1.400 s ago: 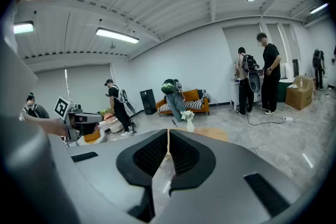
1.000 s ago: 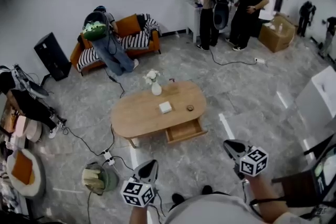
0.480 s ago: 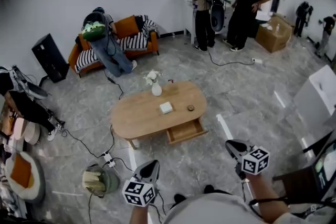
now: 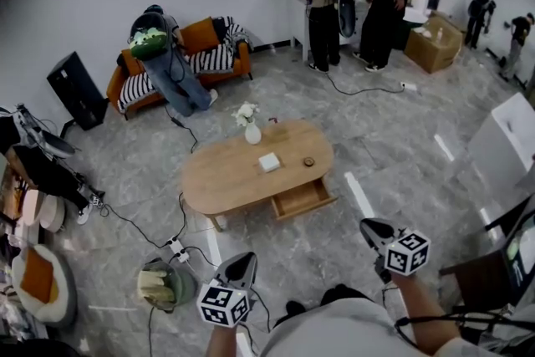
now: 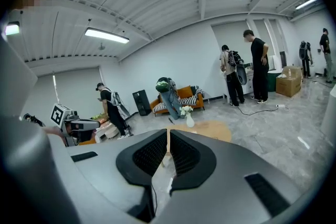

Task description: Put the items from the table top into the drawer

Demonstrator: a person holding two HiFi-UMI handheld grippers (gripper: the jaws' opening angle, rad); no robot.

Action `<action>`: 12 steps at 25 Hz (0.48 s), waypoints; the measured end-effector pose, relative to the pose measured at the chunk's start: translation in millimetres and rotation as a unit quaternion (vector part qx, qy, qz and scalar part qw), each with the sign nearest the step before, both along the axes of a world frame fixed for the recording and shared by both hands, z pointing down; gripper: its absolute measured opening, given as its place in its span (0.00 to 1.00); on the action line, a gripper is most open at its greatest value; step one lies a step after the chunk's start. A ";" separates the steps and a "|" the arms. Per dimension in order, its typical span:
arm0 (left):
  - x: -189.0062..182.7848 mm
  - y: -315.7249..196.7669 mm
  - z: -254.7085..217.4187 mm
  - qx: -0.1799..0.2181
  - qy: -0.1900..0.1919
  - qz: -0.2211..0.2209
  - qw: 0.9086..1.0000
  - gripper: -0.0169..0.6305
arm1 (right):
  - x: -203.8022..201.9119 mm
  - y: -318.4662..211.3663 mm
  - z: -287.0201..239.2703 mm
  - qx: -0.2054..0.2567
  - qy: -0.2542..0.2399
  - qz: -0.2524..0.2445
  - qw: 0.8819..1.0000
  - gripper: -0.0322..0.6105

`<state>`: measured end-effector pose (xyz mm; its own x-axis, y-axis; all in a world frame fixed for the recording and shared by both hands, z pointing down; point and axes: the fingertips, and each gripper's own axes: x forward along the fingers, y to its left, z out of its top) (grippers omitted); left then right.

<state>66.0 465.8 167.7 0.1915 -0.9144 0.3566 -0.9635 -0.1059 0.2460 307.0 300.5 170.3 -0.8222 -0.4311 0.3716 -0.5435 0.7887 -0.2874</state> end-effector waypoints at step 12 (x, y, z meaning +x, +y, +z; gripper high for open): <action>-15.8 8.2 9.4 -0.010 0.011 -0.007 1.000 0.03 | -16.3 4.0 15.1 -0.019 0.018 0.002 1.000 0.11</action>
<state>50.2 473.9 177.1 0.1858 -0.9099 0.3709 -0.9594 -0.0865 0.2684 290.7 304.5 185.5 -0.8061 -0.4201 0.4167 -0.5577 0.7748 -0.2977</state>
